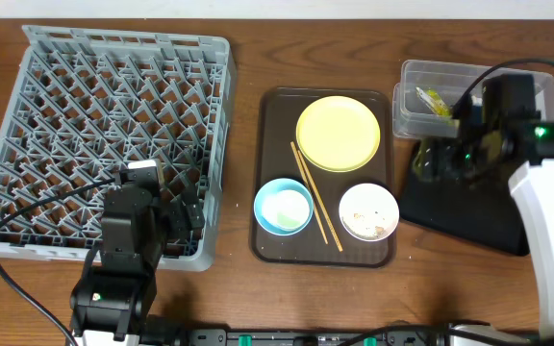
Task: Sort waste into correct bins and load items into the dishwasher
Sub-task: 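Move the right gripper down to the rim of the white rice bowl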
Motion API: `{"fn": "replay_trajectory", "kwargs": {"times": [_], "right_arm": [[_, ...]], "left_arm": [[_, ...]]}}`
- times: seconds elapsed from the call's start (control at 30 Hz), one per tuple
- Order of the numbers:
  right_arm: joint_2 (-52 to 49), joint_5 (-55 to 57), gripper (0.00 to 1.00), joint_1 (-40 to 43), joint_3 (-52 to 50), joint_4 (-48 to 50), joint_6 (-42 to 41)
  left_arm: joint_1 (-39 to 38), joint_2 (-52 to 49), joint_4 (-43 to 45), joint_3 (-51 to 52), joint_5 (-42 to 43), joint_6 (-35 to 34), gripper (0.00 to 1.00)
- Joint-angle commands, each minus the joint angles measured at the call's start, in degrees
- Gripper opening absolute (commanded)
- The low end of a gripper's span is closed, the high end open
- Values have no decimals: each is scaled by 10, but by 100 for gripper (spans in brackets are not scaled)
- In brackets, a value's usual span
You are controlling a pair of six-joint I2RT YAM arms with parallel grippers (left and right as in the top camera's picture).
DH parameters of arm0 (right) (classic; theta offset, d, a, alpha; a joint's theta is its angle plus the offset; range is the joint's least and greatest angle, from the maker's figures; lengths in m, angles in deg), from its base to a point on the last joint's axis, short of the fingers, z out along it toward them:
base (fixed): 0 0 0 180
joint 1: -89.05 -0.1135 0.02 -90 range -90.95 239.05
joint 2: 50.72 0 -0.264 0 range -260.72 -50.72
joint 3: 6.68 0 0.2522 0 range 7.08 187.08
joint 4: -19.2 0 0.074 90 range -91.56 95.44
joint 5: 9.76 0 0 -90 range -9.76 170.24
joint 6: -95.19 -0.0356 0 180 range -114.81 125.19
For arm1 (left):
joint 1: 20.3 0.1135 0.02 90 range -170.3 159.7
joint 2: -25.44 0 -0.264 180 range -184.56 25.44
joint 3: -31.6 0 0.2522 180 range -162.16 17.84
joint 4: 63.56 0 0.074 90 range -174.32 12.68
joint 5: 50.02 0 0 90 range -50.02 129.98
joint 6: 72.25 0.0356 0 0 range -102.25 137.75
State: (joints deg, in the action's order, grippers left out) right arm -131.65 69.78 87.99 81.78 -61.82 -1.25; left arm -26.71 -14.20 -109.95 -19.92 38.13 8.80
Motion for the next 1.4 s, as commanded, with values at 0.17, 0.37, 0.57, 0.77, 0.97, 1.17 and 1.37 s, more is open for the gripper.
{"fn": "replay_trajectory", "kwargs": {"times": [0.17, 0.37, 0.57, 0.77, 0.97, 1.17, 1.37], "right_arm": [[19, -6, 88, -93, -58, 44, -20], [19, -5, 88, -164, -80, 85, -38], [18, -3, 87, -207, -88, 96, -38], [17, -1, 87, -223, -112, 107, -58], [17, -4, 81, -223, -130, 109, -64], [15, -1, 73, -247, -160, 137, -79], [-6, 77, 72, -298, -198, 203, -105]], "left_arm": [[3, 0, 1, -13, -1, 1, 99], [3, 0, -1, -13, -1, 1, 99], [3, 0, -1, -13, -1, 1, 99], [3, 0, -1, -13, -1, 1, 99], [3, 0, -2, -13, -1, 1, 99], [3, 0, -2, -13, -1, 1, 99], [3, 0, -4, -12, -1, 1, 99]]}}
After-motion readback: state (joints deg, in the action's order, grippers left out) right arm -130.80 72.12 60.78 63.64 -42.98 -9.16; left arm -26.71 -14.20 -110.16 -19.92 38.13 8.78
